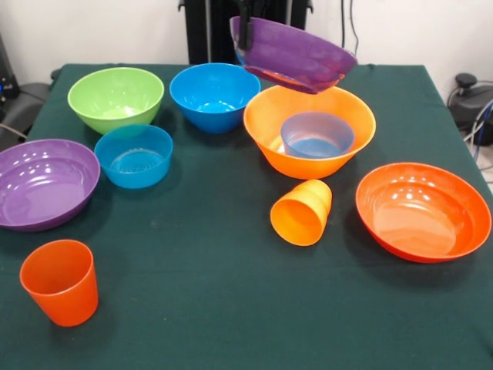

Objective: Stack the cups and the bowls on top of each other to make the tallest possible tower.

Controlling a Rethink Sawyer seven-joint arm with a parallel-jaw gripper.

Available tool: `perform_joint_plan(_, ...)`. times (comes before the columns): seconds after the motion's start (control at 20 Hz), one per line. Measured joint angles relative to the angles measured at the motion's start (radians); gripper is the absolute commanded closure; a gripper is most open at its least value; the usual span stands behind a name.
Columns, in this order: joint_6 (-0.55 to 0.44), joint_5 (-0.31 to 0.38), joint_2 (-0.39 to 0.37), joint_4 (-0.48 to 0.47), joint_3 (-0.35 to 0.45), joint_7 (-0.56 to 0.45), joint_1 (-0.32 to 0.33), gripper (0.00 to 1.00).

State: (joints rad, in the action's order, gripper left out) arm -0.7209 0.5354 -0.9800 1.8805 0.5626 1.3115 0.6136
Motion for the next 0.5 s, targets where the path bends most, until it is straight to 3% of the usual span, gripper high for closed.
perform_joint_plan(0.5, 0.106, -0.006, -0.008, 0.076, -0.011, 0.004, -0.007, 1.0)
